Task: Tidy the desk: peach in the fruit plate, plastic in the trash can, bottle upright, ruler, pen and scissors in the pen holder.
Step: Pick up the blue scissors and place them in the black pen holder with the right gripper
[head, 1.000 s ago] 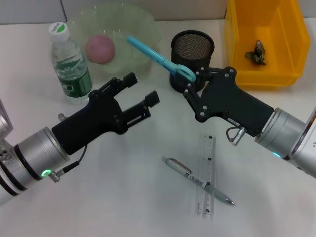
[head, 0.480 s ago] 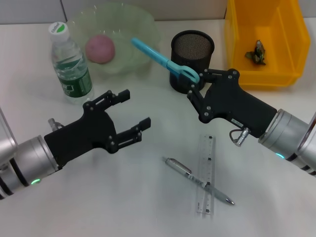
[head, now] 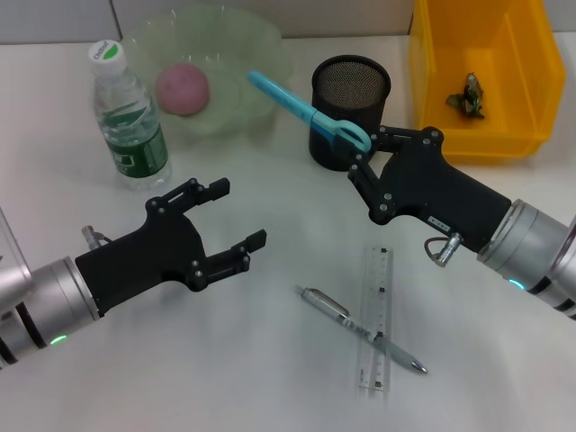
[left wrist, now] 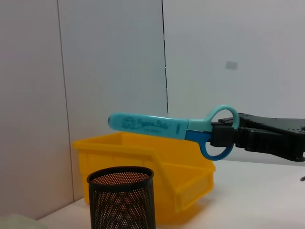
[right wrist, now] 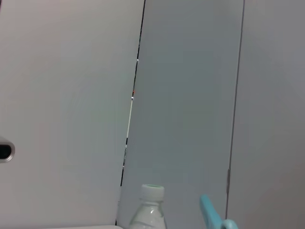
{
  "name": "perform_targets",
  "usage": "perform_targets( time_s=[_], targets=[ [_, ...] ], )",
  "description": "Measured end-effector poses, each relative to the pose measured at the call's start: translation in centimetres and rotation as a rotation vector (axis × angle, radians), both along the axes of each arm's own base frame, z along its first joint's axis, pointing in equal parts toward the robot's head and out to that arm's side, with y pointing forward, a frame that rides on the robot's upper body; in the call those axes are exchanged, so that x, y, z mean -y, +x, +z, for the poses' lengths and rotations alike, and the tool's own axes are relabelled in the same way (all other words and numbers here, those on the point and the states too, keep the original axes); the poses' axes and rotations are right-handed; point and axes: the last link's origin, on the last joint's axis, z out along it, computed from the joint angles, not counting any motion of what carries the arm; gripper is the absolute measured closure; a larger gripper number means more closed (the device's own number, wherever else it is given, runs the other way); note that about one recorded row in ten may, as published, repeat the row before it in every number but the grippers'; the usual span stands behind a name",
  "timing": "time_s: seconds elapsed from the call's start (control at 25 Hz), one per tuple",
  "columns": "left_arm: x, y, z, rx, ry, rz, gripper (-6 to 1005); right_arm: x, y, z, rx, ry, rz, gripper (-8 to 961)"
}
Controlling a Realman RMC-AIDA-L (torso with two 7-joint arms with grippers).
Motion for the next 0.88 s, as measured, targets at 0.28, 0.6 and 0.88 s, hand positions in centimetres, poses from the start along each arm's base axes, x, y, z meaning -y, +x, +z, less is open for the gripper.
perform_targets(
  time_s=[0.28, 0.6, 0.88],
  targets=[
    [-0.3, 0.2, -0.1, 0.017, -0.008, 0.023, 200, 0.1, 0.2, 0.1, -0.001, 0.004, -0.009, 873],
    [-0.3, 0.1, -0.1, 0.013, -0.013, 0.025, 200, 0.1, 0.4, 0.2, -0.007, -0.002, -0.017, 873],
    [0.0, -0.5, 0.7, 0.028, -0.028, 0.052, 200, -0.4, 1.1, 1.6, -0.057, -0.067, -0.057, 873]
  ],
)
